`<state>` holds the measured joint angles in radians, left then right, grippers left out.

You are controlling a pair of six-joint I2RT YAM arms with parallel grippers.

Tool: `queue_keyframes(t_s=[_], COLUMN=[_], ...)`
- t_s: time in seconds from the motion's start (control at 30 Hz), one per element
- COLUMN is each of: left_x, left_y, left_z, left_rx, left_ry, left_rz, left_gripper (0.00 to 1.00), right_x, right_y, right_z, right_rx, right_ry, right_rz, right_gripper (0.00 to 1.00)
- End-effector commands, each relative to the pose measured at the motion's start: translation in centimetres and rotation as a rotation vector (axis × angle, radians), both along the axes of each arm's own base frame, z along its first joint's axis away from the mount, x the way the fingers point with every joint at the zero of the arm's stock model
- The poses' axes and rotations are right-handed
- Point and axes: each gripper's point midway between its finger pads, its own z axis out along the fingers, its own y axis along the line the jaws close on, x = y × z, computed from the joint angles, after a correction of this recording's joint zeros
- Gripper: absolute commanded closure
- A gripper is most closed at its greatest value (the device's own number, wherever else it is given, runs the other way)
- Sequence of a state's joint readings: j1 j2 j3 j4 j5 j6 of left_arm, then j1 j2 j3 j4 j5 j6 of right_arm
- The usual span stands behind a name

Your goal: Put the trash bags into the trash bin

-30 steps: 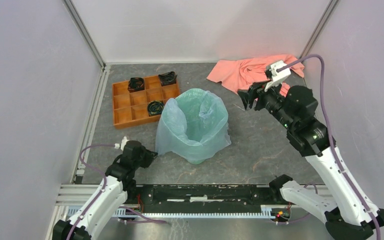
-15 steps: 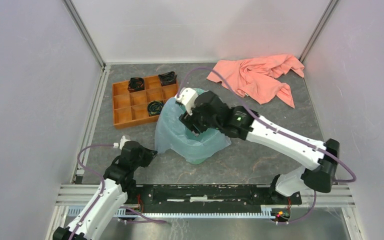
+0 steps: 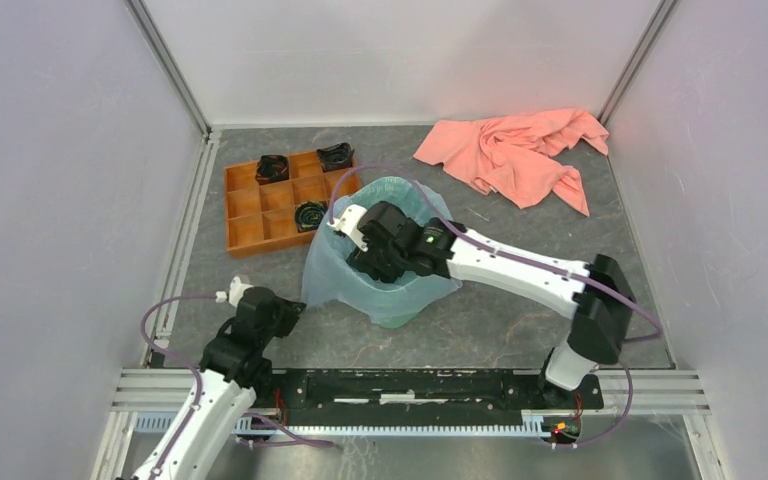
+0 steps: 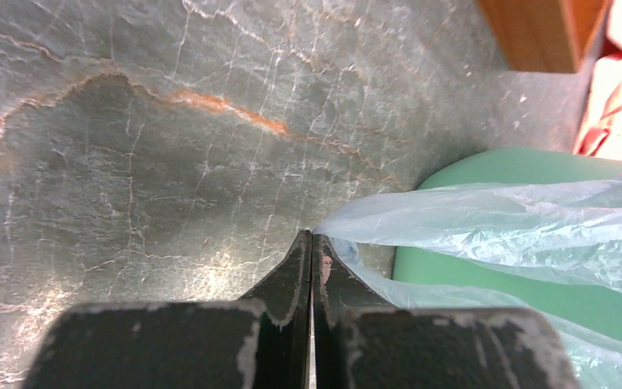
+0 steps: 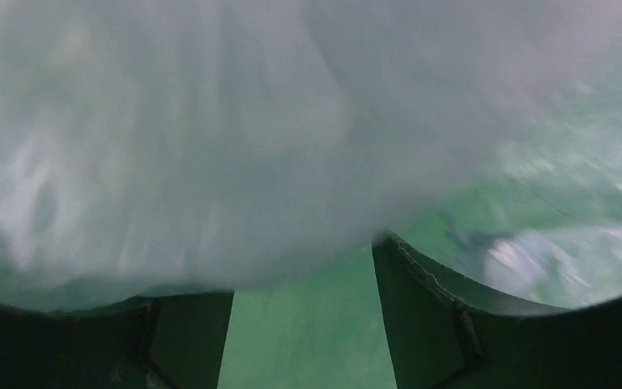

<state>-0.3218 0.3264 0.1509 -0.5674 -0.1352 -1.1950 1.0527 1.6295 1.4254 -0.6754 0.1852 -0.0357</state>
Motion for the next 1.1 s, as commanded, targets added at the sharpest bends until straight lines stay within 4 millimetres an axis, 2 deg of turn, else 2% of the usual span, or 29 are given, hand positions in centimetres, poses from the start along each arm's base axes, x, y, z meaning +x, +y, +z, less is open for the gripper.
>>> queue_keyframes(t_s=[0.0, 0.2, 0.27, 0.33, 0.47, 0.53, 0.63, 0.77, 0.83, 0.93, 1.07], left_x=[-0.5, -0.8, -0.8, -0.7, -0.8, -0.7, -0.6, -0.6, -0.6, -0.8, -0.5], left_y=[1.9, 2.1, 2.0, 2.0, 2.1, 2.2, 2.3, 2.3, 2.3, 2.4, 2.2], left_z=[0.3, -0.4, -0.5, -0.6, -0.8, -0.8, -0.8, -0.7, -0.6, -0.2, 0.7], left_rx=[0.003, 0.008, 0.01, 0.014, 0.029, 0.029, 0.031, 0.027, 0.027, 0.024, 0.021], left_ry=[0.002, 0.016, 0.023, 0.027, 0.034, 0.029, 0.021, 0.018, 0.021, 0.027, 0.006], left_rz=[0.126, 0.139, 0.132, 0.128, 0.128, 0.132, 0.137, 0.144, 0.143, 0.149, 0.136], left_gripper=[0.98, 0.98, 0.98, 0.98, 0.98, 0.98, 0.98, 0.98, 0.98, 0.98, 0.98], right_x=[-0.3, -0.9, -1.1, -0.9, 0.0, 0.2, 0.5, 2.0, 2.9, 4.4, 5.1], right_y=[2.3, 2.9, 3.1, 3.2, 2.1, 1.3, 0.4, -0.6, -0.2, 0.5, 2.4], right_z=[-2.7, -5.9, -5.8, -4.3, 0.9, 2.9, 4.2, 4.8, 4.9, 4.7, 2.6], right_rx=[0.015, 0.014, 0.026, 0.046, 0.097, 0.115, 0.107, 0.096, 0.131, 0.181, 0.243], right_ry=[0.067, 0.144, 0.16, 0.143, 0.041, 0.0, -0.041, -0.084, -0.105, -0.123, -0.115], right_rz=[0.052, 0.067, 0.07, 0.061, 0.015, 0.005, -0.014, -0.075, -0.09, -0.123, -0.135], right_gripper=[0.32, 0.33, 0.33, 0.34, 0.31, 0.29, 0.27, 0.28, 0.34, 0.56, 0.66])
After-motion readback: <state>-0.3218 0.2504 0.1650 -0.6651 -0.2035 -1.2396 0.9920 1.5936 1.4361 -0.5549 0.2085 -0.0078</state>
